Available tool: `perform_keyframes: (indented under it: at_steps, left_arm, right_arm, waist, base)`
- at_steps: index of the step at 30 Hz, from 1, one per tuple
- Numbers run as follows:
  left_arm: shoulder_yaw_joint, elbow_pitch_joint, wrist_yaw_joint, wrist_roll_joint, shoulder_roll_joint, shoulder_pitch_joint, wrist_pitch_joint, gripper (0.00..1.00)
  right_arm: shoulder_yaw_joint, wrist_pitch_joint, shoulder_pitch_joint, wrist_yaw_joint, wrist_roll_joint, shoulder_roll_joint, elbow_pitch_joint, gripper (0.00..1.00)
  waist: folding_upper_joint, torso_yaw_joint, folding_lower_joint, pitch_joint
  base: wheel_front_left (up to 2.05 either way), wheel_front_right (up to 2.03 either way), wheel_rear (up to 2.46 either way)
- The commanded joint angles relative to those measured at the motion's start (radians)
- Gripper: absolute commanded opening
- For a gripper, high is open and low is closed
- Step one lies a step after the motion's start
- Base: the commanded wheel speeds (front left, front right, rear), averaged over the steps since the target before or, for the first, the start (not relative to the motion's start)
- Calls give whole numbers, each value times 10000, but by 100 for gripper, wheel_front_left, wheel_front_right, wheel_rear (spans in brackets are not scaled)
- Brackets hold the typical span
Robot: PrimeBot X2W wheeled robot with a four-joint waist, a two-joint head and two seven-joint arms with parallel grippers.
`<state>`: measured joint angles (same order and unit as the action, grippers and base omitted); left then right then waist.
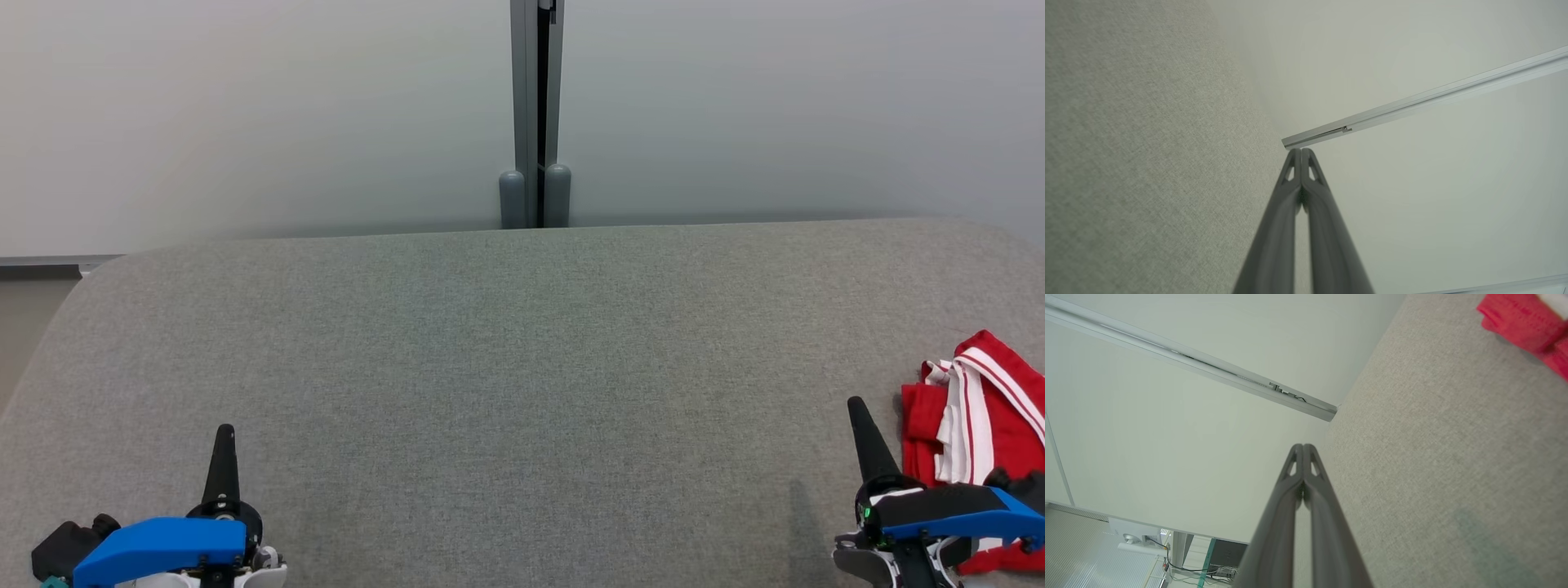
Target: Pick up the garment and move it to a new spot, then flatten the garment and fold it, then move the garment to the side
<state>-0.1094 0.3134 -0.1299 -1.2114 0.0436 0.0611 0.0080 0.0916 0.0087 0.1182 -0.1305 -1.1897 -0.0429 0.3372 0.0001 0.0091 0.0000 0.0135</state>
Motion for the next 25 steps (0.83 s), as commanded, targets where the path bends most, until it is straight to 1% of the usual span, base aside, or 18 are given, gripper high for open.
perform_keyframes:
  at_steps: [1,25]
  left_arm:
    - [-17,-151,-9,-277,73,213,100,0]
    - [-38,-442,-11,-2207,79,375,614,0]
  right_arm:
    - [40,96,-46,-3,-324,-79,-166,0]
    - [141,611,-92,-3,-2346,-93,-586,0]
  waist:
    - [-1,-3,0,-6]
    - [-1,-44,0,-79]
  base:
    - [0,0,0]
    - [0,0,0]
